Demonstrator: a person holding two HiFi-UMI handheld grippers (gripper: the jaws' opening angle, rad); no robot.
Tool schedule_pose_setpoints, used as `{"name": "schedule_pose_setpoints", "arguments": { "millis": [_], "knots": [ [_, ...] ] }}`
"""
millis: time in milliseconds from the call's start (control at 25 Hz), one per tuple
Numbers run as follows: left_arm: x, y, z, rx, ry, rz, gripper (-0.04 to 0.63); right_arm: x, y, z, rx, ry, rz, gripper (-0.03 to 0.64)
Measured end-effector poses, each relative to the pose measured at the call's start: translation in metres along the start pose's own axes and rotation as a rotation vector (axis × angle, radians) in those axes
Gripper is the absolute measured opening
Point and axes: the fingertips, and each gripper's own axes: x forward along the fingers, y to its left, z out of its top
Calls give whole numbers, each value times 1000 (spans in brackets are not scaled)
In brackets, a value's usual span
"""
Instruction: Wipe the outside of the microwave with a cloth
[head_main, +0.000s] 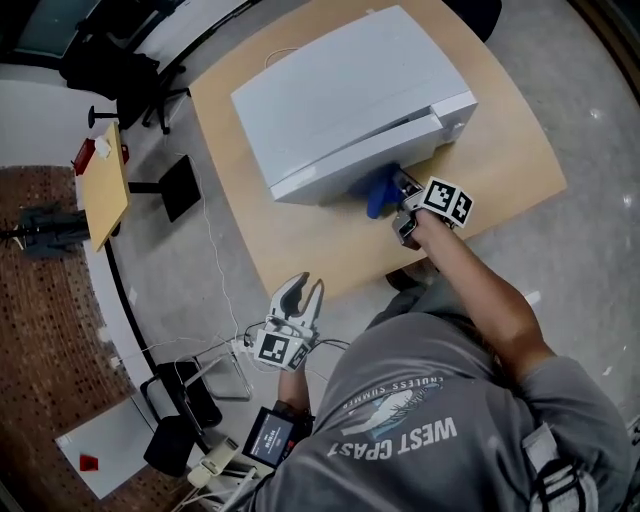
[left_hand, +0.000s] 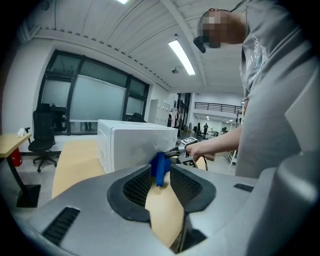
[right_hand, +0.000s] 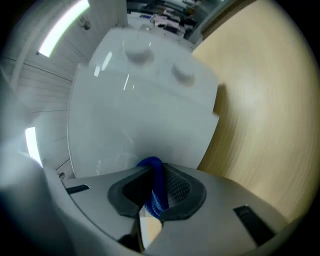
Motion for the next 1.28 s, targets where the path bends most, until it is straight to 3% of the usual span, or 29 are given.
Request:
{"name": "schedule_pose_setpoints", "arguments": {
  "millis": [160,280,400,560,760,880,1080,1120,1280],
  "knots": [
    [9,-1,6,3,-17,-28,129,-58,-5,98,12,-253,-1,54],
    [12,2,6,1,-17,-37,129,-78,20,124,-1,-339,28,54],
    [17,4,3,5,-12,-49,129,-75,57,103,-3,-336,81,54],
    [31,9,5,21,-13,-61,129,-51,110,50,-51,-225,210,54],
    [36,10,19,40,-43,-75,129,-72,123,67,-142,-237,222,54],
    [46,11,11,32,-16,-71,129,-98,116,123,-269,-329,175,54],
    [60,1,-8,-22,73,-58,129,-138,67,250,-457,-518,-24,54],
    [66,-1,-14,-33,97,-56,129,-133,63,266,-489,-492,-12,54],
    [101,-8,-42,-77,199,-29,129,-77,63,275,-529,-200,141,54]
  ]
}}
